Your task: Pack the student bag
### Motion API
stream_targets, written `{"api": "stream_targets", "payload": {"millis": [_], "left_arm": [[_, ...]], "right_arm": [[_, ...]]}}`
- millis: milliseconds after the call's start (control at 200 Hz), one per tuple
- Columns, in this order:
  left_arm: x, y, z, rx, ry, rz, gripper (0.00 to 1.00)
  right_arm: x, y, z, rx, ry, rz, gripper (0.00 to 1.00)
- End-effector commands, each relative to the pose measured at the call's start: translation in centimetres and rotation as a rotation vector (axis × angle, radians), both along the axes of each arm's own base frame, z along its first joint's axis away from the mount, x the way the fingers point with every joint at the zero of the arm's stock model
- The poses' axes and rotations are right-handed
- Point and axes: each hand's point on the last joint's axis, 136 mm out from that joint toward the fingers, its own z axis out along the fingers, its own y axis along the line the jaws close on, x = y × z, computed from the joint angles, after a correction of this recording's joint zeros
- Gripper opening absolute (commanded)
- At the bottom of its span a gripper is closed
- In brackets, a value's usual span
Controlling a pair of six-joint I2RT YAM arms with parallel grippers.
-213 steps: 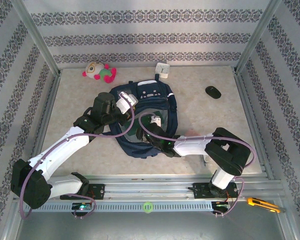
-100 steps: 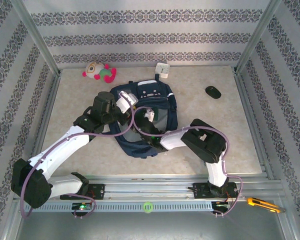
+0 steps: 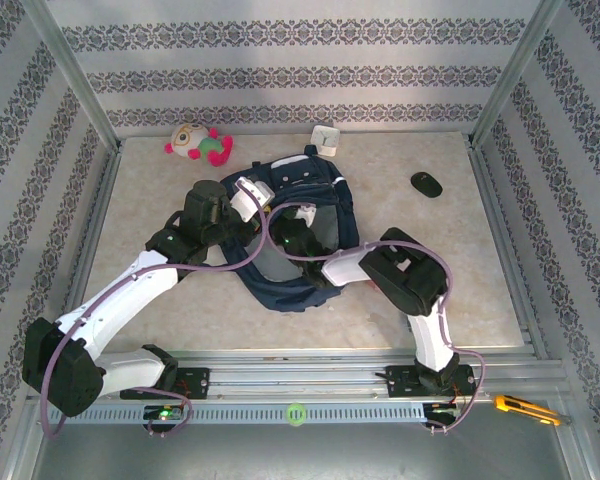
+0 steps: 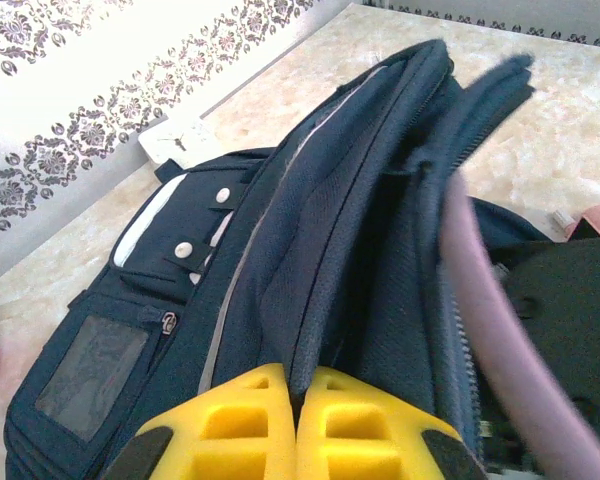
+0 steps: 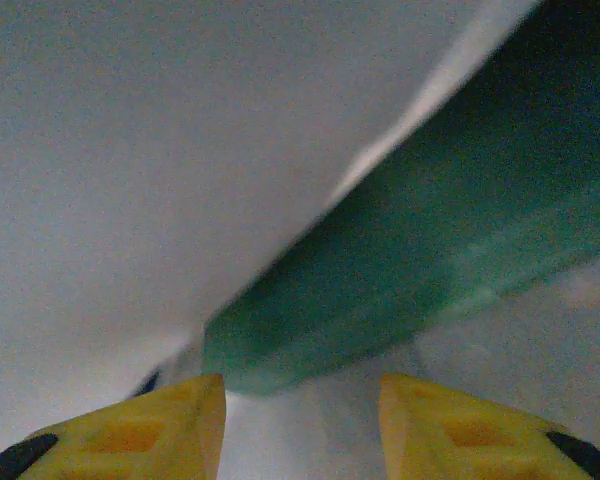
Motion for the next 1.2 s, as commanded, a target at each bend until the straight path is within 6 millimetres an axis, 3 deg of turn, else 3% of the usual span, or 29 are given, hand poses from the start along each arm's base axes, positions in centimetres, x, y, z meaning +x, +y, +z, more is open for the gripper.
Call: {"api": "stream_targets", "payload": {"millis": [0,220,295,420,605,834,1054,1194], "left_arm": [[0.4,-0.1,4.1,-0.102,-0.123,0.029,0.00],[0.3,0.5,2.9,-0.108,-0.106,0.063,0.00],[0.3,0.6,2.3,-0.090,-0.099,0.064,0.00],[0.2,0.5,1.8,-0.083,-0.095,0.057,0.00],[0.0,0.1,1.2,-0.089,-0.083,0.030,0.00],[-0.2,0.0,0.4,-0.063,-0.074,0.011,0.00],[-0.4,0.0,-0.7,-0.031,-0.052,-0.002,0.00],[-1.0,-0.6,-1.2,-0.030,-0.039,-0.056,0.00]], "right_arm": [[-3.1,0.0,3.7,0.036,-0.048,0.049,0.49],[-9.1,-2.9,3.5,-0.013,0.057,0.157,0.58],[-10.5,-3.9,4.4,-0.017,0.071,0.198,0.65],[-11.8,-4.3,7.6,0.034,0.062,0.291,0.79],[-10.8,-5.5,12.2,0.211,0.040,0.269,0.82],[-8.4,-6.5,16.0,0.393,0.012,0.228,0.83],[-8.3,-7.0,16.6,0.423,0.014,0.214,0.81],[-7.6,-7.8,16.0,0.441,0.036,0.175,0.67]]}}
